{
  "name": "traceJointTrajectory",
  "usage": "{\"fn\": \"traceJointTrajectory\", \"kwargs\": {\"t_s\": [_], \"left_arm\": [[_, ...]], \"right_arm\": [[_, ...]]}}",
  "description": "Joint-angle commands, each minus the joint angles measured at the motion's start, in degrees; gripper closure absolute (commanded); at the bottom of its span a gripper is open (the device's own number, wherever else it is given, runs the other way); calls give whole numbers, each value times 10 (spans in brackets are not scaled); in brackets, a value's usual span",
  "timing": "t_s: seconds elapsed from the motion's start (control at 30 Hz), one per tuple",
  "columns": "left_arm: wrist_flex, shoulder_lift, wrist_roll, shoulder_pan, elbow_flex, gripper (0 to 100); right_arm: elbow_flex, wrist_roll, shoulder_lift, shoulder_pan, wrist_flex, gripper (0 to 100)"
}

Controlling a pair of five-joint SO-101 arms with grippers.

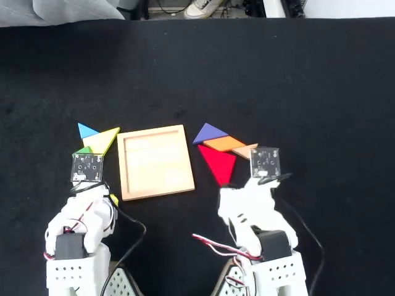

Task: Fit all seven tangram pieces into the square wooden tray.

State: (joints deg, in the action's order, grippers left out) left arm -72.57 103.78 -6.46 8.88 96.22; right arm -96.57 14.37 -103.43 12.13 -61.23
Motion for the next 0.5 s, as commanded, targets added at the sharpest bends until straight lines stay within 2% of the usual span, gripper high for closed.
{"fn": "traceJointTrajectory", "kwargs": {"t_s": [0.0, 0.17, 0.23, 0.33, 0.47], "left_arm": [[0, 5, -4, -7, 11, 869], [0, 5, -4, -6, 11, 869], [0, 5, -4, -6, 11, 869], [-1, 5, -4, -5, 11, 869], [-1, 5, -4, -5, 11, 869]], "right_arm": [[0, -39, -51, 2, 91, 940], [1, -209, -51, -6, 179, 690], [1, -216, -51, -11, 206, 636], [3, -201, -51, -24, 186, 671], [4, -203, -51, -54, 162, 809]]}}
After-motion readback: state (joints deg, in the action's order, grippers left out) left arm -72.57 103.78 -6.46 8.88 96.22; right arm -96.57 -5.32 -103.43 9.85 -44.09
